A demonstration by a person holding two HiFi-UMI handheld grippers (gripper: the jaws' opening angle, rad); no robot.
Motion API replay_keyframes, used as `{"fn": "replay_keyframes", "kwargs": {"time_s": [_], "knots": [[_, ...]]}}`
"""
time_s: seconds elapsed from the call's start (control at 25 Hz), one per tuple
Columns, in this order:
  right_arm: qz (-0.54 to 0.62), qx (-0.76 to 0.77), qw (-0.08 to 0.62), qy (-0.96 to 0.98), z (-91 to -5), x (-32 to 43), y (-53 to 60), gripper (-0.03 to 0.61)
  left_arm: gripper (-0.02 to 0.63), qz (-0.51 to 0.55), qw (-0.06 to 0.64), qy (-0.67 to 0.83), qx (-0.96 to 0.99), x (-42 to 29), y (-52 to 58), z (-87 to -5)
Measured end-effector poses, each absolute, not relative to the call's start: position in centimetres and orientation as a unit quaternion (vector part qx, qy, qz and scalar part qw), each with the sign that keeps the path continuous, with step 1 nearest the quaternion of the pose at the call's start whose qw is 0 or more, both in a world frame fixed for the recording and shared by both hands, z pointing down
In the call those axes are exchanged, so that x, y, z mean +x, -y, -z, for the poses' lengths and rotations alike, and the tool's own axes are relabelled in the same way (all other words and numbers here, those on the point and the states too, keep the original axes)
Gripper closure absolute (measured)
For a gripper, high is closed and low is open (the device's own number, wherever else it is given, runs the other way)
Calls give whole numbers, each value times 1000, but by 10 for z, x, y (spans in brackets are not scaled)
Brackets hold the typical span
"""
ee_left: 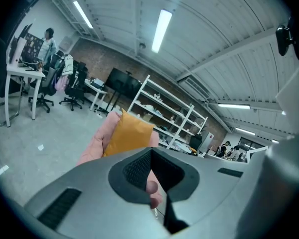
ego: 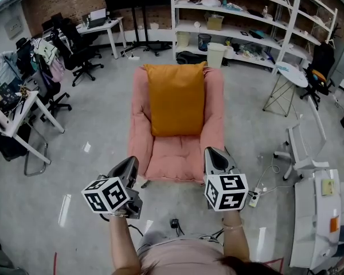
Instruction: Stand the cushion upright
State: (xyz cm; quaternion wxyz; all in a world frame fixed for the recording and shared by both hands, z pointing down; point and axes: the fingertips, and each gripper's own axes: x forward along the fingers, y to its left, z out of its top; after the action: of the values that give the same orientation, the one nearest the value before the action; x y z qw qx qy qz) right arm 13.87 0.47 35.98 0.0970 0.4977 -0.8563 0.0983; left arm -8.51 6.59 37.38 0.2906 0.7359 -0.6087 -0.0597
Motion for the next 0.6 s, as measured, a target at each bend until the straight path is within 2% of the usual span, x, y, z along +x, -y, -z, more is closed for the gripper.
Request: {"fn": "replay_keyframes", "kwargs": {"time_s": [0.6], "knots": [[-54, 492, 93, 864, -349, 183, -84, 561, 617, 62, 294, 609, 734, -31, -140, -377]]}}
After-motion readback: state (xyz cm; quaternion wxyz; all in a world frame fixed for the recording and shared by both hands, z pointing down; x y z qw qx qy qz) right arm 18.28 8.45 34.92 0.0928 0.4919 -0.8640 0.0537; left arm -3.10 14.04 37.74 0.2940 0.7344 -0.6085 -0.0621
